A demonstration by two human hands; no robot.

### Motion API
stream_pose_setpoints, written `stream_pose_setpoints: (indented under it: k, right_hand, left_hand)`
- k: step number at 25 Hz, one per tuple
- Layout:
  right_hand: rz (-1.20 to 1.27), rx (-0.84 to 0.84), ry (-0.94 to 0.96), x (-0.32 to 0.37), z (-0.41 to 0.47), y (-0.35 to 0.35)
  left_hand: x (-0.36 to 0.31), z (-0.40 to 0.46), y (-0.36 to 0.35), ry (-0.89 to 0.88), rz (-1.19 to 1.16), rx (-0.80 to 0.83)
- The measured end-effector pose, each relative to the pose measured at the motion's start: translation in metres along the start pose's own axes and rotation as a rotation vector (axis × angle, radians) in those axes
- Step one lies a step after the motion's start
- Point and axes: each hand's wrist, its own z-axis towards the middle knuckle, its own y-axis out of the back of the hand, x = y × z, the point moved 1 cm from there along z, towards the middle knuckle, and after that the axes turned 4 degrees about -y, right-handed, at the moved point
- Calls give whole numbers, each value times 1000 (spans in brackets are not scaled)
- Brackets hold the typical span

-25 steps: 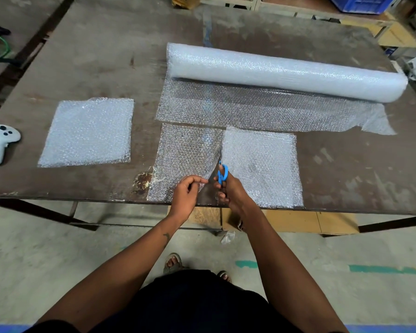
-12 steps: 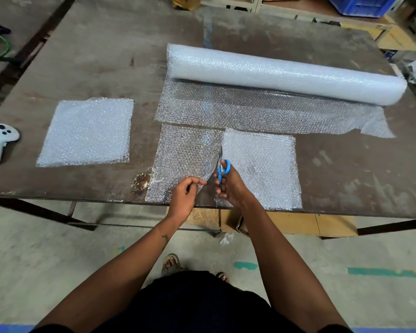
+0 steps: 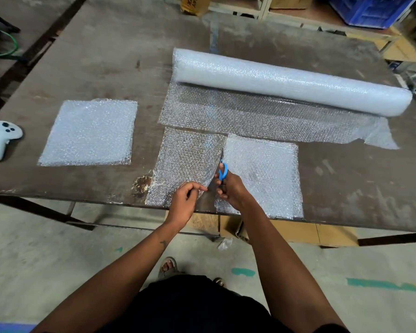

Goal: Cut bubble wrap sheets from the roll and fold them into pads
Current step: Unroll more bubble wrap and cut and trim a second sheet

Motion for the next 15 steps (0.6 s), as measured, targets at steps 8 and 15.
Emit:
stream_pose_setpoints:
  k: [8, 15]
  right_hand:
    - [64, 63, -66, 15, 6, 4]
    - [43, 55, -56, 17, 14, 7]
  left_hand:
    - [-6, -3, 0, 32, -16, 10]
    - [-6, -5, 1, 32, -41, -2]
